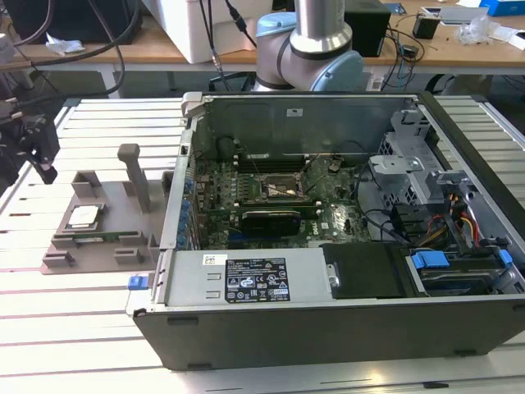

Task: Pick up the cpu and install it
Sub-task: 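Pick up the cpu and move it towards the insertion slot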

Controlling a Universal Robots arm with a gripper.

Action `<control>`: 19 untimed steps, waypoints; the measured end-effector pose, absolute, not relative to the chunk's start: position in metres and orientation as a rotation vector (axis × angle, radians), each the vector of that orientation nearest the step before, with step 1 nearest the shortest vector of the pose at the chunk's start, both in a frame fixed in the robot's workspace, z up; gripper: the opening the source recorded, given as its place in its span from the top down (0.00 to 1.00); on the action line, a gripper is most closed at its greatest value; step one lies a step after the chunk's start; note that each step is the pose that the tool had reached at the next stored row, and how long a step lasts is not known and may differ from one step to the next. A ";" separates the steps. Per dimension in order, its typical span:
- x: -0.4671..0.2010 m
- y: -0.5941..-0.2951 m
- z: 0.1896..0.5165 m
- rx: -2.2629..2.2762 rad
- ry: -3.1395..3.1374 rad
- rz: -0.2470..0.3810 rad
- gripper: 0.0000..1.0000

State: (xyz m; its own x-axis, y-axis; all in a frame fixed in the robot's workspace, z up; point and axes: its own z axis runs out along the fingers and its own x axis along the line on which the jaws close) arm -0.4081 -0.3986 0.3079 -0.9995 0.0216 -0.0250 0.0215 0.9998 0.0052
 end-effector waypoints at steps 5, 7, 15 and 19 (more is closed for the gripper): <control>-0.408 -0.399 0.304 0.034 3.116 0.008 0.40; -0.408 -0.399 0.302 0.034 3.116 0.008 0.40; -0.408 -0.399 0.290 0.034 3.116 0.008 0.40; -0.408 -0.399 0.285 0.034 3.116 0.008 0.40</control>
